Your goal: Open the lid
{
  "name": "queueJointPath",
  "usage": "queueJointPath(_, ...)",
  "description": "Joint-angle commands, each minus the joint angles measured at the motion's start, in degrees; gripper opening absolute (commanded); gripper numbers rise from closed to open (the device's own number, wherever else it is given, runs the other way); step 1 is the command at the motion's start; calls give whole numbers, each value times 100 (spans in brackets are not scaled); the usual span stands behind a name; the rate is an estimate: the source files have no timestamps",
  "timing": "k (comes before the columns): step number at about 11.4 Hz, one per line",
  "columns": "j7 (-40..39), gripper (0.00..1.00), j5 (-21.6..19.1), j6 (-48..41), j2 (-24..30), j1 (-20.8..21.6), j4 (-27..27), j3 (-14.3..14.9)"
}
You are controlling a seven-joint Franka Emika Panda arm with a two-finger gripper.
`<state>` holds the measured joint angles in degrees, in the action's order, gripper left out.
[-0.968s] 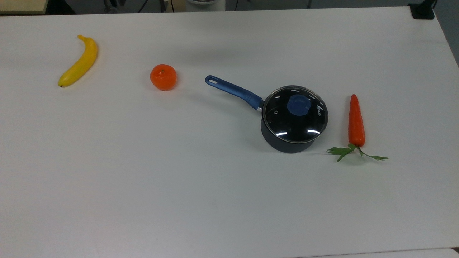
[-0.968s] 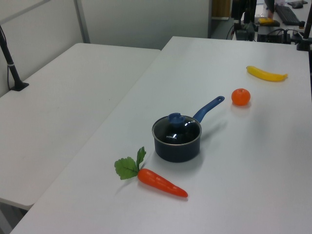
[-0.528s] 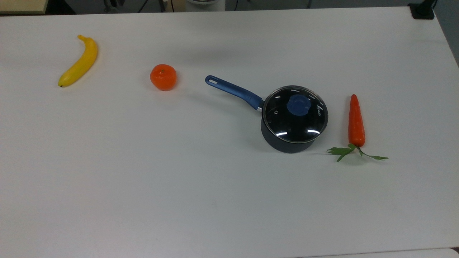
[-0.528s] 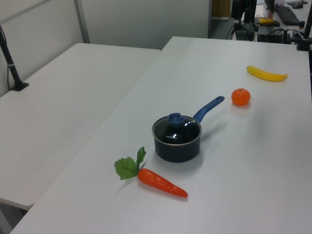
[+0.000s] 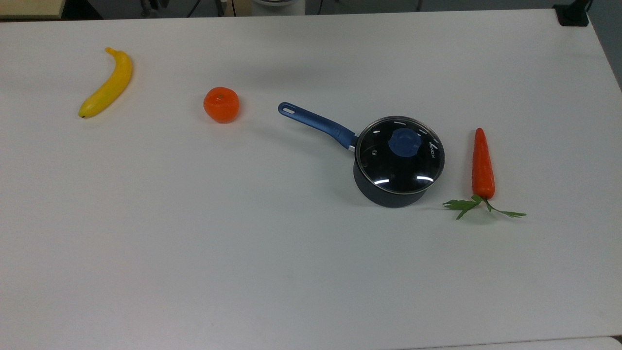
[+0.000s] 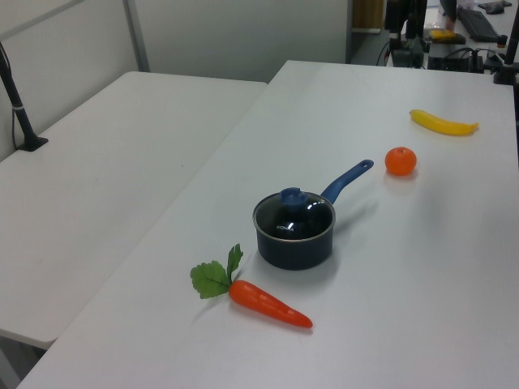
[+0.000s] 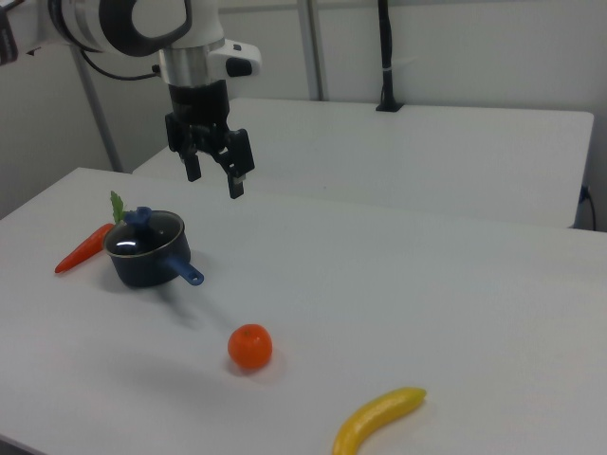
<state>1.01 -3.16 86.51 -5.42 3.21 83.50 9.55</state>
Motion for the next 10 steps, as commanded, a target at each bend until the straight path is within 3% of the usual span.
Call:
queueJointPath(1,-110,100,97,-117,120,4,69,-6)
queueJointPath(10,-39,100,141,-47,67,48,69,-24)
